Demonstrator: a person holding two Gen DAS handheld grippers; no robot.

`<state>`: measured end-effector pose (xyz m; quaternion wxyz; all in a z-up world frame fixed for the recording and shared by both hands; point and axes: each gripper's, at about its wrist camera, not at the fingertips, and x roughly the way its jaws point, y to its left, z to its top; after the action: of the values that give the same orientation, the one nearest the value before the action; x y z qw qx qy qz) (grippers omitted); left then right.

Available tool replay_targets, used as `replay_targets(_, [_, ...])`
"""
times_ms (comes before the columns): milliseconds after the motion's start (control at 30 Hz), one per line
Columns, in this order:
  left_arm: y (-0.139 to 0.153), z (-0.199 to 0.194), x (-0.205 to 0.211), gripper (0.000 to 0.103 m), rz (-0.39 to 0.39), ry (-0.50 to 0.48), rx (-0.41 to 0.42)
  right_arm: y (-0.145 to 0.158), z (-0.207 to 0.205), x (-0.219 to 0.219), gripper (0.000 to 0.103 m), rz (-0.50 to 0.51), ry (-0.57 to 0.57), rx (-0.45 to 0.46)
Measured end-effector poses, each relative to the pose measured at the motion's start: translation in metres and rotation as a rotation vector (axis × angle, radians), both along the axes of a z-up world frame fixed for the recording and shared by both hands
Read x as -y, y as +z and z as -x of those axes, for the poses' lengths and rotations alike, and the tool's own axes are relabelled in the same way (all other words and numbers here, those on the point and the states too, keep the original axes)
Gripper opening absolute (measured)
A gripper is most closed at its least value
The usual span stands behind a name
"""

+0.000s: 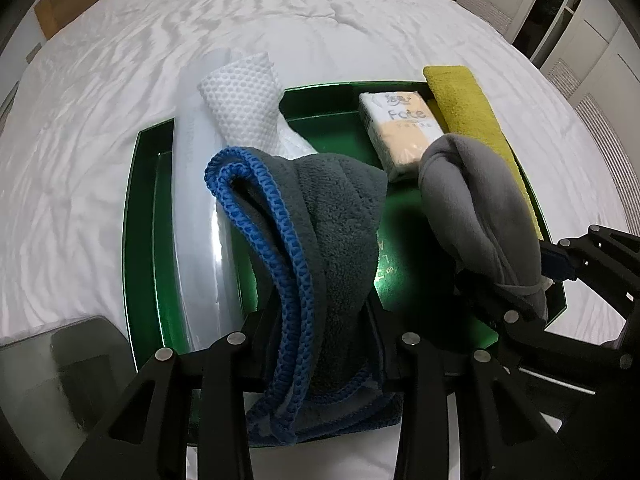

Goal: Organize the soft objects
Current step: 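Lower the towel into the tray and open the left gripper while the right releases the sock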

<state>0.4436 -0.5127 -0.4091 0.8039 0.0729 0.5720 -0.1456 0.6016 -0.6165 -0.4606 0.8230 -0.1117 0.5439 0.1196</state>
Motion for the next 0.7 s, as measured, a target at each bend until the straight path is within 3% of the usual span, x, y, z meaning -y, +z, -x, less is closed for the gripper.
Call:
replay_targets(433, [0.007, -0.004, -0.012, 0.035, 0.033, 0.014, -0.014, 0.007, -0.004, -0.001, 0.05, 0.019, 0.005, -0.012])
replay_targets(700, [0.017, -0.001, -0.018, 0.041, 0.035, 0.006, 0.014, 0.026, 0.003, -0.002, 0.053, 0.02, 0.026, 0.016])
